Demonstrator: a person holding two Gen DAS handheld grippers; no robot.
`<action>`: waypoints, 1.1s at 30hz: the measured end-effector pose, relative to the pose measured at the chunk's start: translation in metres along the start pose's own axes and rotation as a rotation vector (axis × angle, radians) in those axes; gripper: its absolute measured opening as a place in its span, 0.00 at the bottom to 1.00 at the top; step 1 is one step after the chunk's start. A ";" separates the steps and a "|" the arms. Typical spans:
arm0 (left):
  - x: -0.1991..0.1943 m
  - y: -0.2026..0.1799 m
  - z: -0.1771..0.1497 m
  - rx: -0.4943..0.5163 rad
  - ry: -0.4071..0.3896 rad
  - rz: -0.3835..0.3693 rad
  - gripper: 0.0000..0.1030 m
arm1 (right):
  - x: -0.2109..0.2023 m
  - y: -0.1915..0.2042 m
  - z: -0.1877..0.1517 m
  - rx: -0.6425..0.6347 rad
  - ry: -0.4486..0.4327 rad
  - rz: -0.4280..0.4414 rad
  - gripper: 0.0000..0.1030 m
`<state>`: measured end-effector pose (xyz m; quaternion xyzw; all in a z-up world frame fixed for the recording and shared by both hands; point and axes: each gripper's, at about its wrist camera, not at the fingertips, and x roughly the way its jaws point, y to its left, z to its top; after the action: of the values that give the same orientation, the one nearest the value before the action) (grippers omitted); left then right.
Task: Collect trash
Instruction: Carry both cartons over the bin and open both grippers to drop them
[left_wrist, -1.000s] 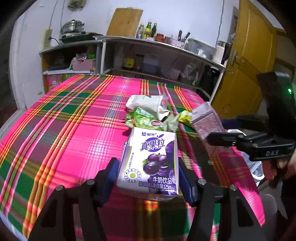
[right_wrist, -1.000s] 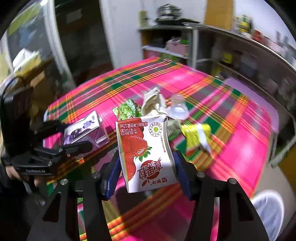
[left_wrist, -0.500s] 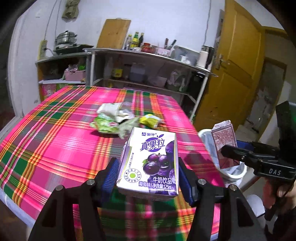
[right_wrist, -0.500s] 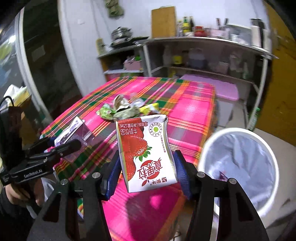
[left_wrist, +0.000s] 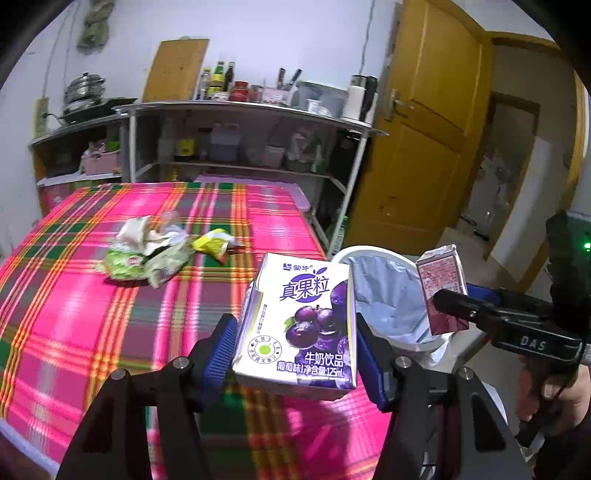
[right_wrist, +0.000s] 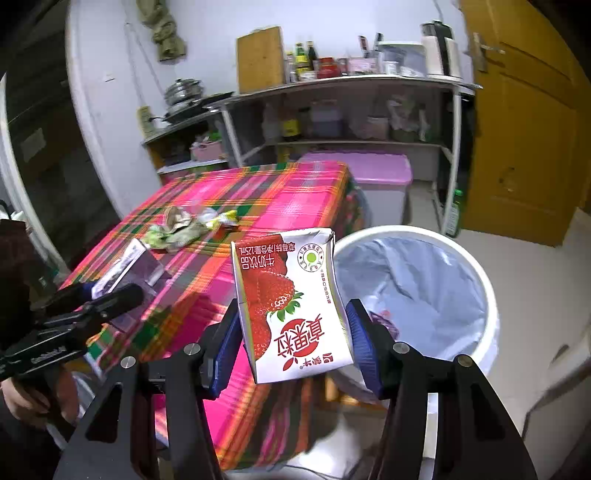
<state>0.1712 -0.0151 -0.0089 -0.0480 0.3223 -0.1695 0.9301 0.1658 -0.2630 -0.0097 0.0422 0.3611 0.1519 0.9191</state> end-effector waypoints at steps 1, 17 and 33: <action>0.004 -0.003 0.001 0.006 0.003 -0.005 0.59 | 0.002 -0.005 0.000 0.011 0.003 -0.010 0.55; 0.083 -0.053 0.025 0.075 0.080 -0.114 0.59 | 0.024 -0.074 -0.006 0.126 0.064 -0.136 0.55; 0.165 -0.089 0.040 0.092 0.190 -0.197 0.60 | 0.054 -0.122 -0.009 0.194 0.114 -0.170 0.59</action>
<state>0.2914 -0.1559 -0.0560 -0.0203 0.3947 -0.2786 0.8753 0.2279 -0.3623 -0.0744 0.0912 0.4282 0.0401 0.8982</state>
